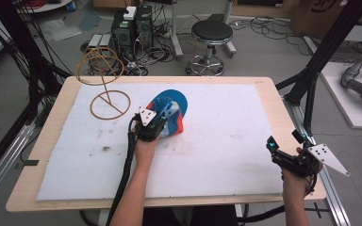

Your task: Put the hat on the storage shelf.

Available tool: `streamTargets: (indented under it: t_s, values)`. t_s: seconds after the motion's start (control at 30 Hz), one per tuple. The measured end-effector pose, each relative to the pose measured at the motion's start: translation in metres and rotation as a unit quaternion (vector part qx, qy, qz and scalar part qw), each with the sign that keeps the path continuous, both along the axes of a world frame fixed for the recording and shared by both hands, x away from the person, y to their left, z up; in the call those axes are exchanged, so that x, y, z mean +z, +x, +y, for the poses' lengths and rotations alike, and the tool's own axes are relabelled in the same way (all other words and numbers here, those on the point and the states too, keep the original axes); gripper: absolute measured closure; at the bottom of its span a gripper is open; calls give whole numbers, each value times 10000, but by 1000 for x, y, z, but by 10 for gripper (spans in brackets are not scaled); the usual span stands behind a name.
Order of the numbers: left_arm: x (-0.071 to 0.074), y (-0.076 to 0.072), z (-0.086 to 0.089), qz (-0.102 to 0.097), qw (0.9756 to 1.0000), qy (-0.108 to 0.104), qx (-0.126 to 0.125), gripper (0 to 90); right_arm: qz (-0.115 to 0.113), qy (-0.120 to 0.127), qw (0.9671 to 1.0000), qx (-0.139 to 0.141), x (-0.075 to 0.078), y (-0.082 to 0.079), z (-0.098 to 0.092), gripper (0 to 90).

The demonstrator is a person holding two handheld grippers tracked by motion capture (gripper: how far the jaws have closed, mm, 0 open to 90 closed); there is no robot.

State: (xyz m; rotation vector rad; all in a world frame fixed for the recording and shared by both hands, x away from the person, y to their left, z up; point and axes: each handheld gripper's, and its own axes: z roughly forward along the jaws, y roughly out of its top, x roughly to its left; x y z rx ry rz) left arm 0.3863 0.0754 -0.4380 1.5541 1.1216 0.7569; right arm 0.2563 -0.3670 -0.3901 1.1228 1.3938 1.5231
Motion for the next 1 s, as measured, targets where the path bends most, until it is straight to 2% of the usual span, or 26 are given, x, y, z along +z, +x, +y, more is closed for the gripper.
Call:
streamTargets:
  t_s: [0.07,0.17,0.33,0.47,0.57,0.6,0.7,1.0]
  values:
    - [0,0,0,50,10000,-70,-43,828,27,7,10000,0,0,0,1,29]
    - [0,0,1,68,9998,-145,-138,861,14,-13,10000,10,0,0,1,29]
    - [6,-2,2,-134,9993,-264,-217,871,14,-19,10000,17,-1,1,1,29]
    - [15,-4,3,-299,9983,-436,-254,872,39,-8,10000,21,-1,0,2,30]
    - [21,-5,4,-392,9977,-473,-287,873,47,-4,10000,22,-1,0,2,29]
    - [26,-5,5,-484,9966,-574,-347,873,34,-13,10000,22,-1,1,2,29]
    - [31,-5,6,-544,9960,-611,-372,873,36,-25,10000,25,-1,1,2,29]
    - [62,-6,5,-953,9925,-625,-436,873,39,-48,10000,34,-2,1,3,29]
